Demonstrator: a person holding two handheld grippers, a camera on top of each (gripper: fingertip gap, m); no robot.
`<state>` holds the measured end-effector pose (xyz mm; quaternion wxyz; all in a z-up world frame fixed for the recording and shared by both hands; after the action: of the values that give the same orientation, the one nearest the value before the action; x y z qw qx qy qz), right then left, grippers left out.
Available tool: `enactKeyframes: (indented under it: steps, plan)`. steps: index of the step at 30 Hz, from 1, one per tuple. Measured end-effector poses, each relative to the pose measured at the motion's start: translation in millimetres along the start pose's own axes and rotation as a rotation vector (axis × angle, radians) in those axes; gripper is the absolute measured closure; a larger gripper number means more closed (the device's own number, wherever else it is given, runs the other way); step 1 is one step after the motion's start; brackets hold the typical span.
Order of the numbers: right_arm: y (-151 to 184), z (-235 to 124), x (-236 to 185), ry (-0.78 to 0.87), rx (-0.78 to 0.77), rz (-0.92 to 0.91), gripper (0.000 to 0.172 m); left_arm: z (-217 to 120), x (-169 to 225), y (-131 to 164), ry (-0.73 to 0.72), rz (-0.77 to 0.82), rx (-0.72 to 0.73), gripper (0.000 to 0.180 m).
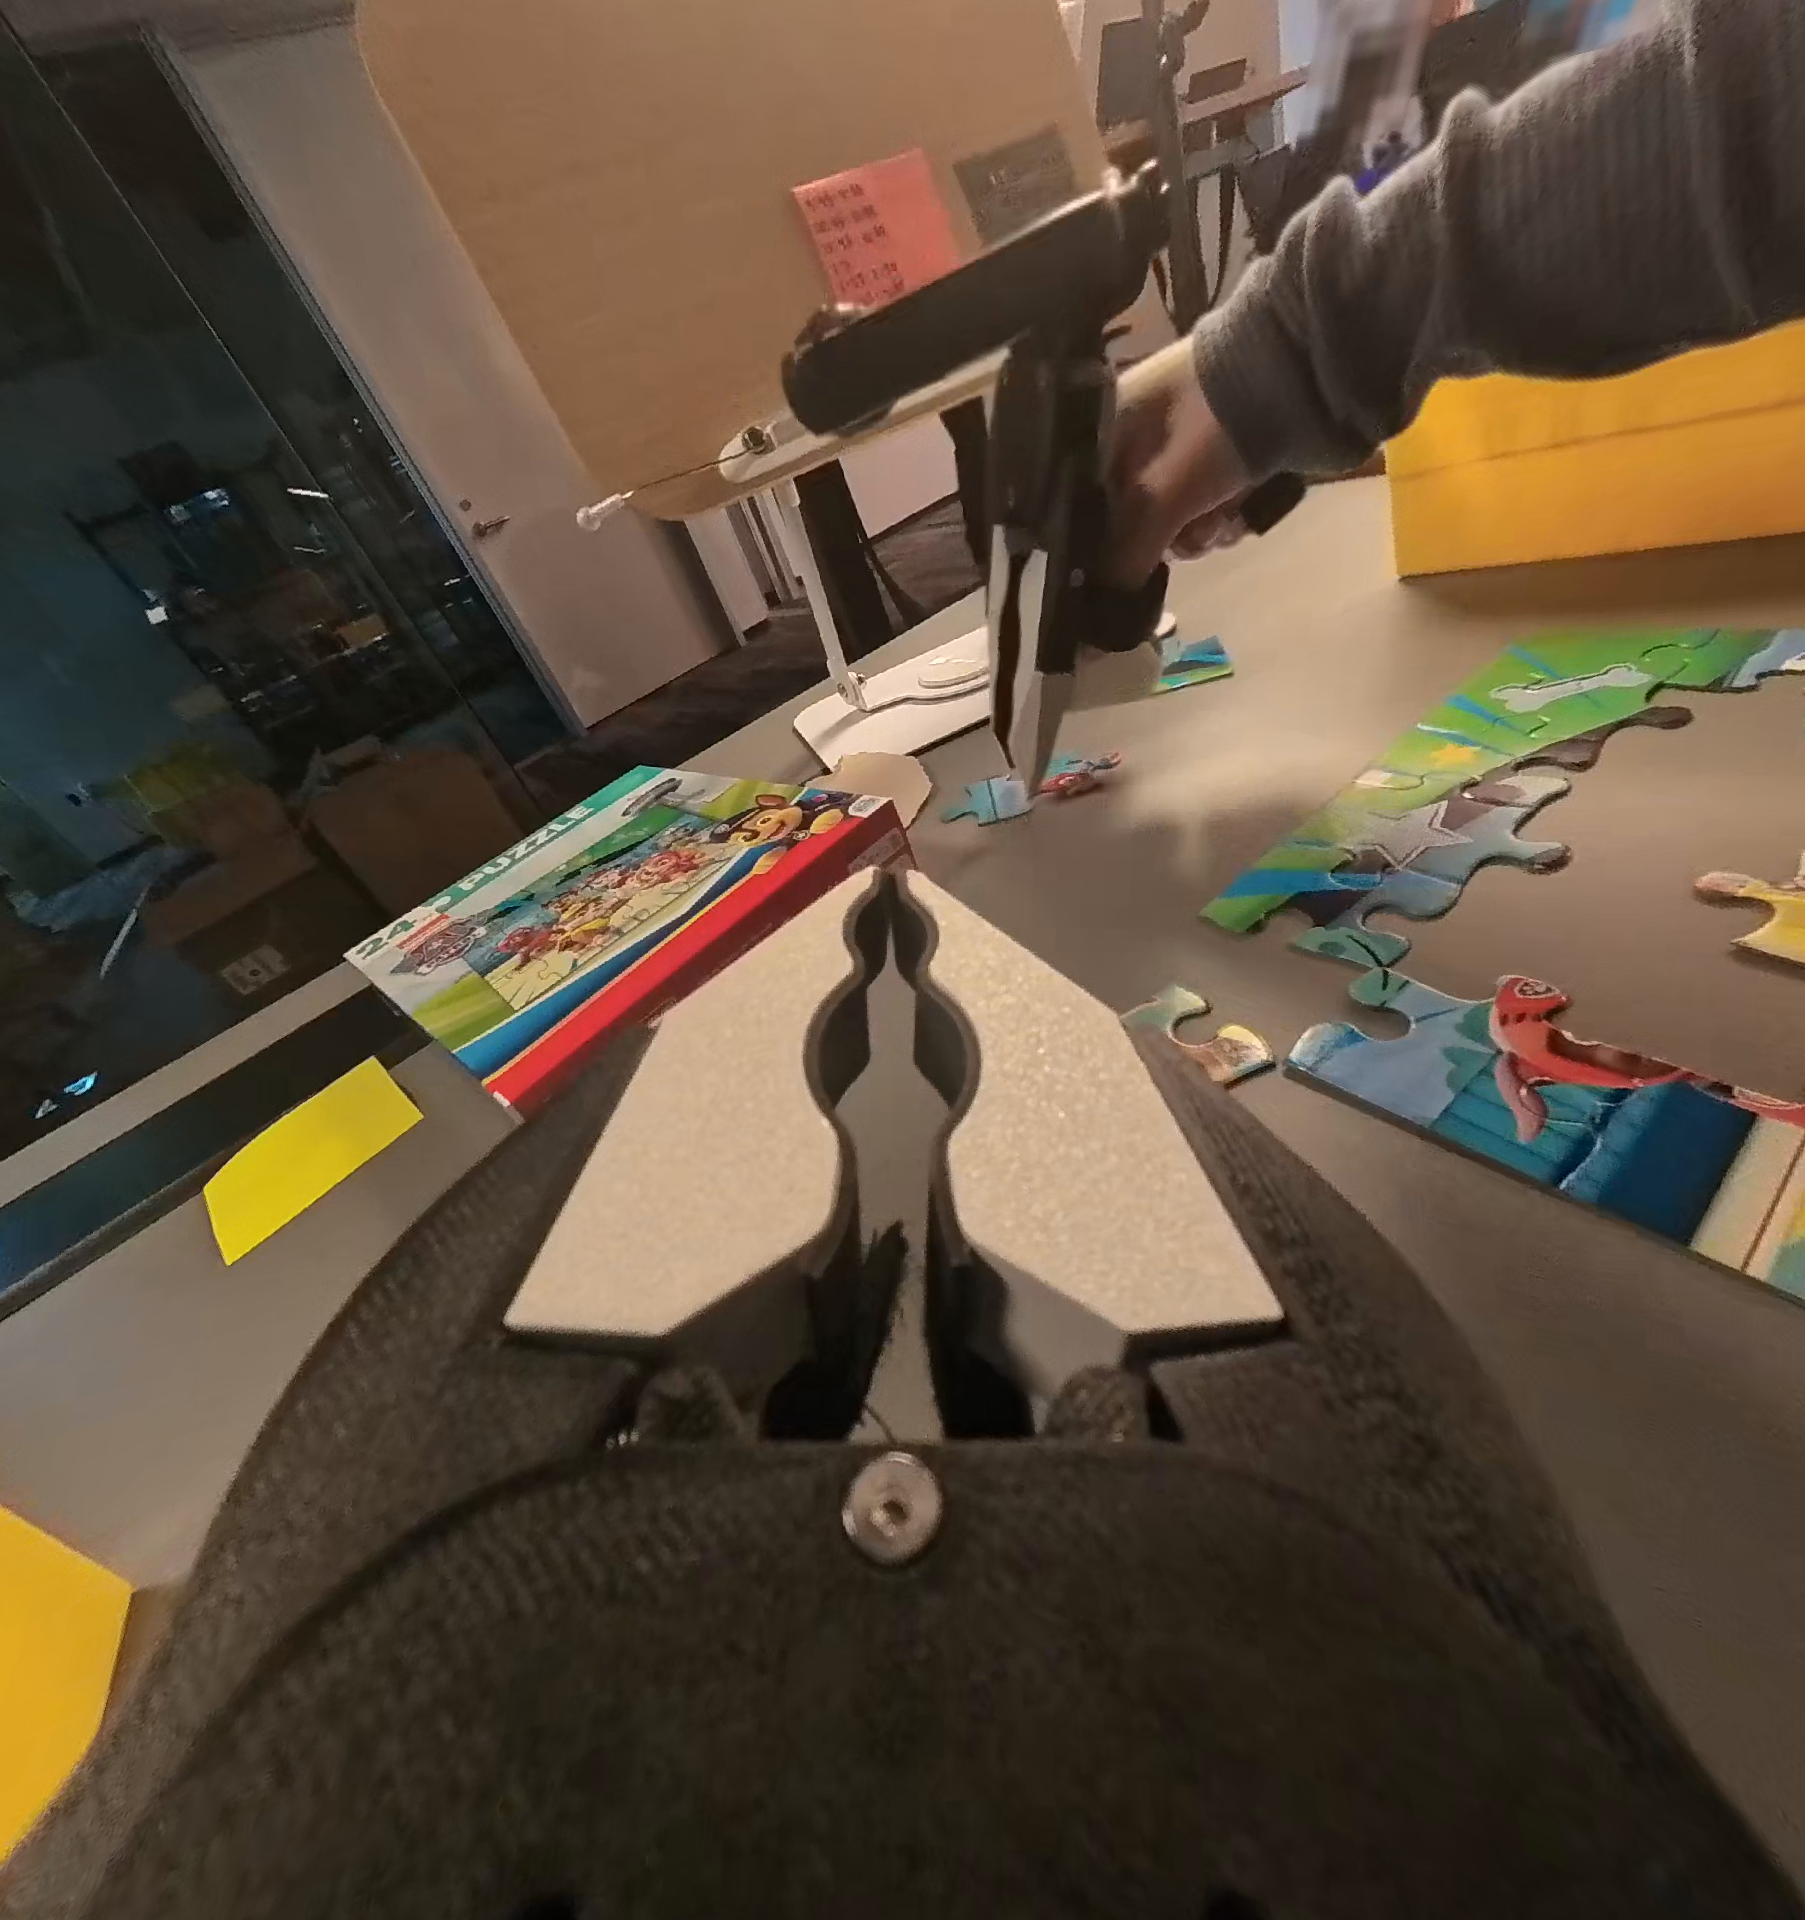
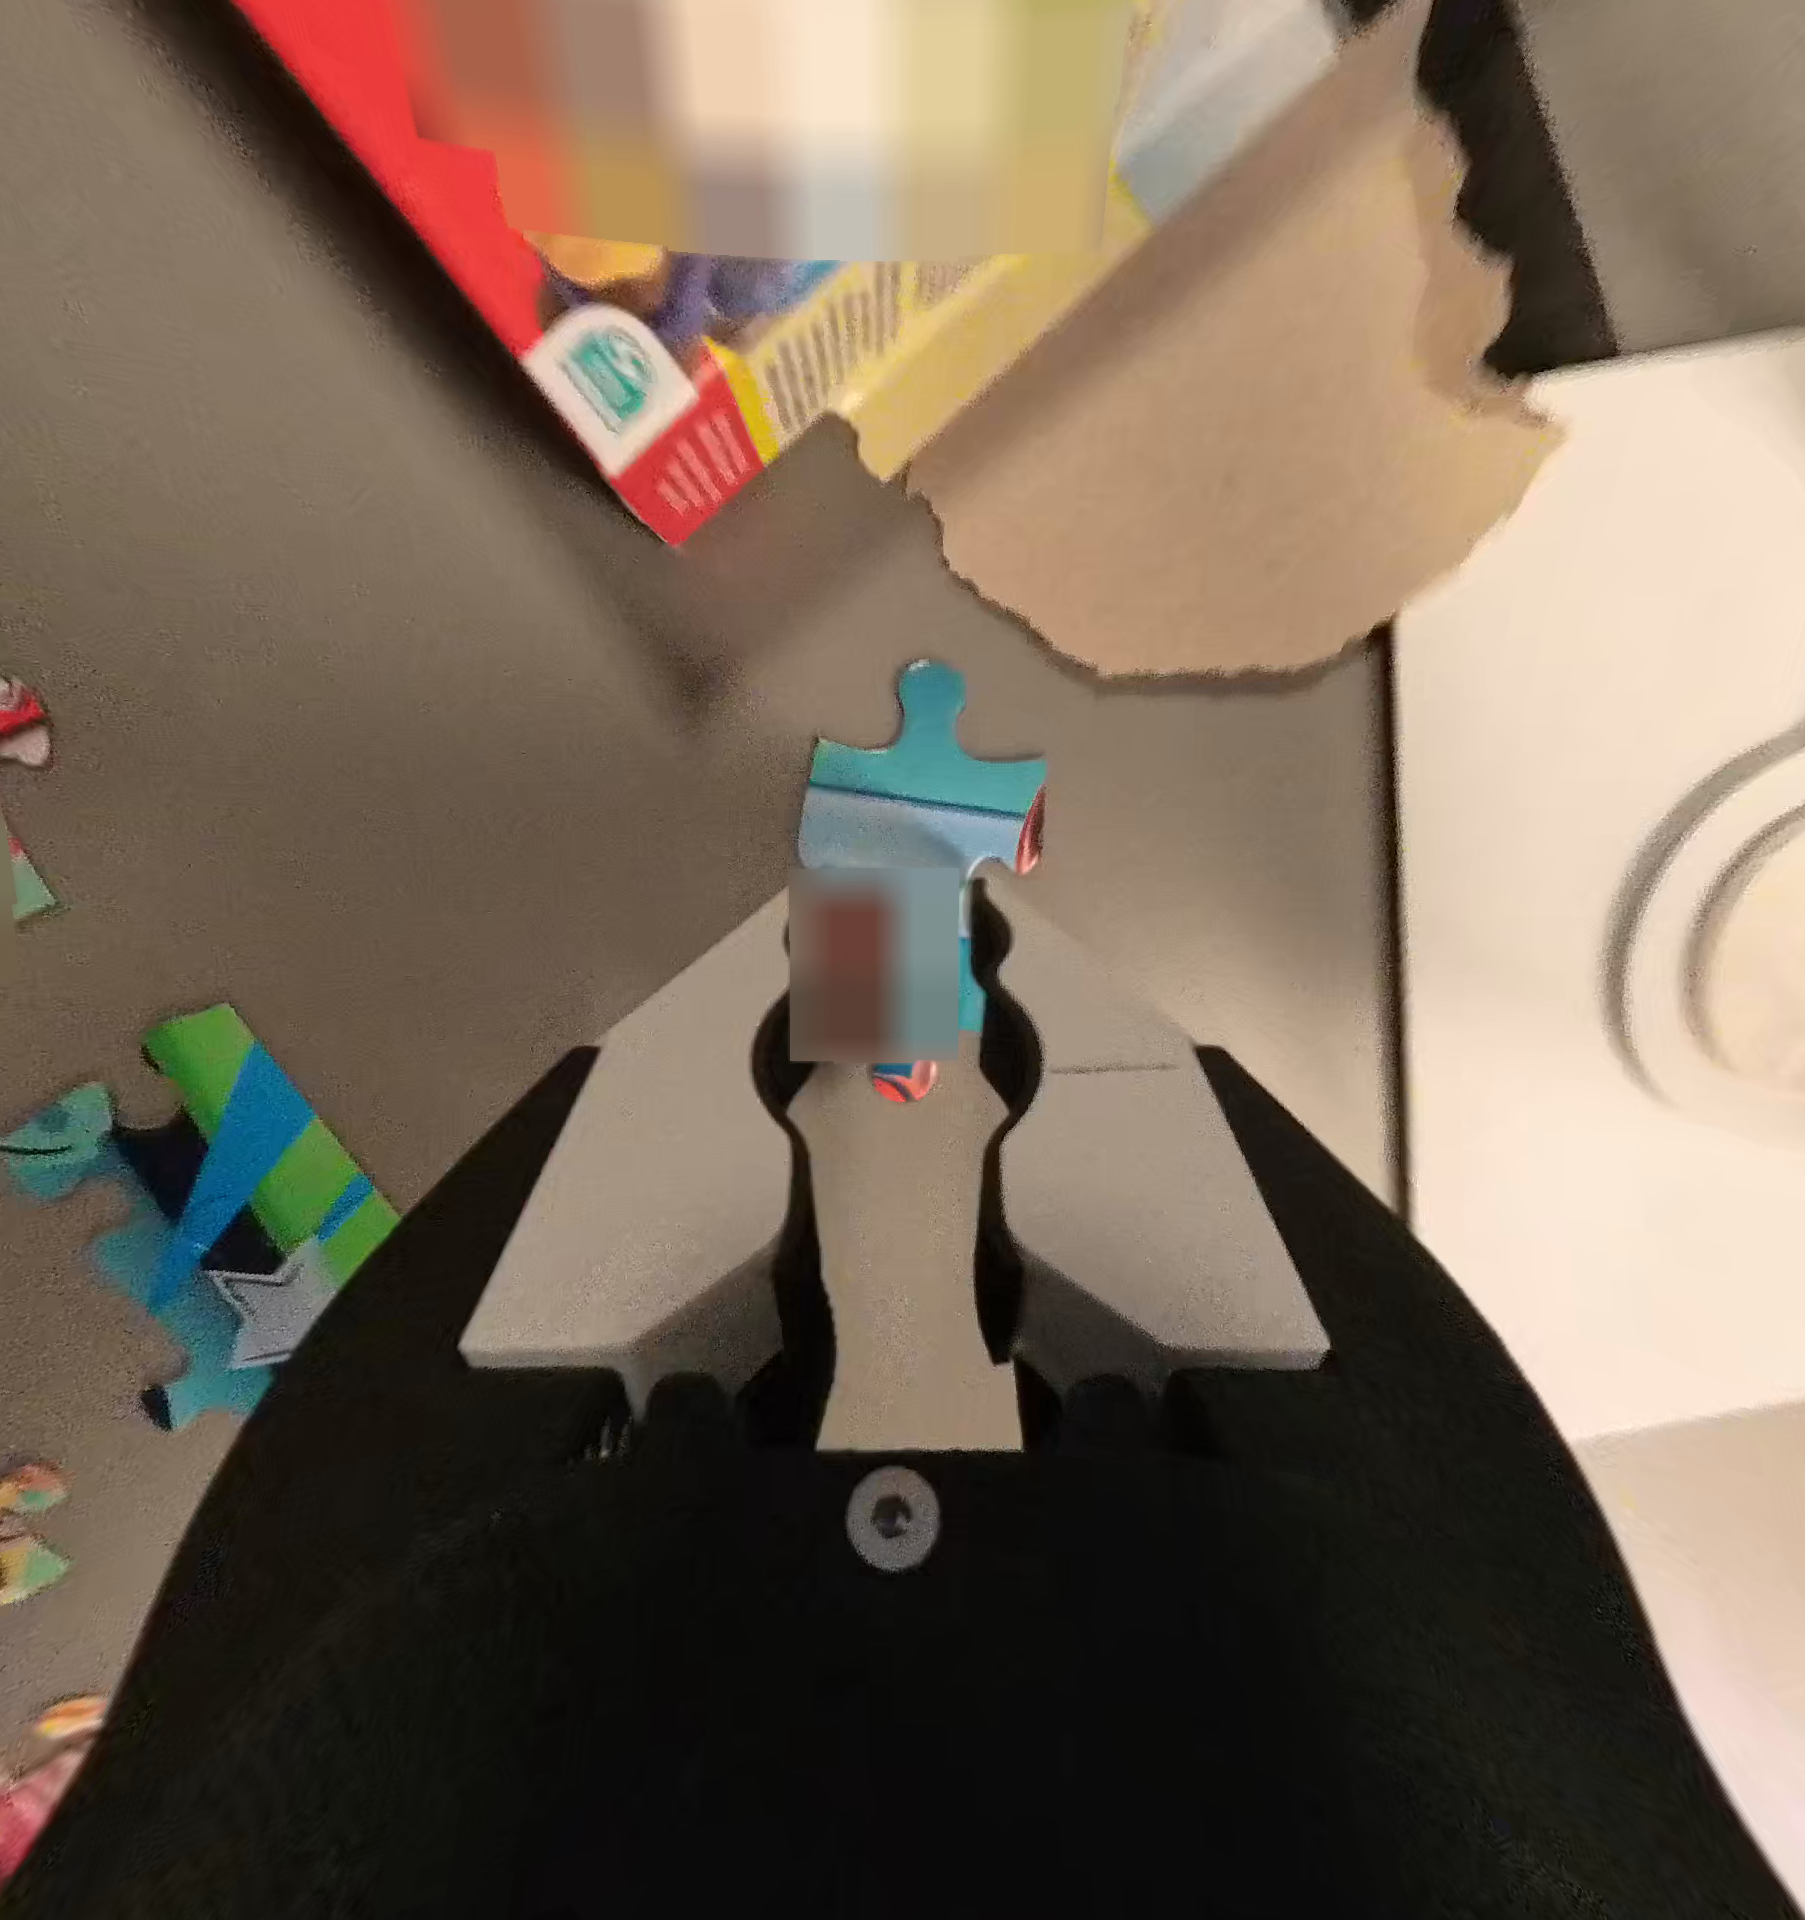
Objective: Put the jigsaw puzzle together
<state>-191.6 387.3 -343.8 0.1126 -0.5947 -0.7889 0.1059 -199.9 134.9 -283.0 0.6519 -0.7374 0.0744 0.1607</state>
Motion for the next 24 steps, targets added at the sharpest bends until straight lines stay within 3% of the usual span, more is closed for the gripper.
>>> enactKeyframes:
  steps: [7,13,14,16,24]
  plan:
    - [4.6,1.6,-14.4,-0.033,0.069,0.076,0.158,-8.1,-14.4,-4.9,-0.049,-0.016,0.021,0.180]
    - [-16.2,6.2,-54.3,-0.099,0.139,0.077,0.160,-17.4,-22.7,-6.4,-0.051,-0.071,0.017,0.180]
    - [-21.5,7.0,-63.0,-0.105,0.151,0.066,0.172,-19.4,-24.6,-5.2,-0.057,-0.070,-0.001,0.180]
    - [-32.7,9.6,-81.4,-0.111,0.171,0.037,0.172,-26.4,-31.1,-2.6,-0.082,-0.100,-0.041,0.180]
    - [-70.8,17.4,-152.0,-0.182,0.188,-0.065,0.172,-104.9,-26.9,-1.9,-0.132,-0.202,-0.073,0.180]
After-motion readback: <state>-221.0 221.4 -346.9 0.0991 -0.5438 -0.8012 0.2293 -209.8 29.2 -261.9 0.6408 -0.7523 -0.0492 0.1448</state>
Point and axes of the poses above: each gripper's, where its closed fingertips meet, z out along the fingers, y out of its underside, x = y × z across the jaws, the point moved 4 cm from there along -z, back along the fingers, and after that the axes turned 3 degrees about -x, right-handed, at the moved point
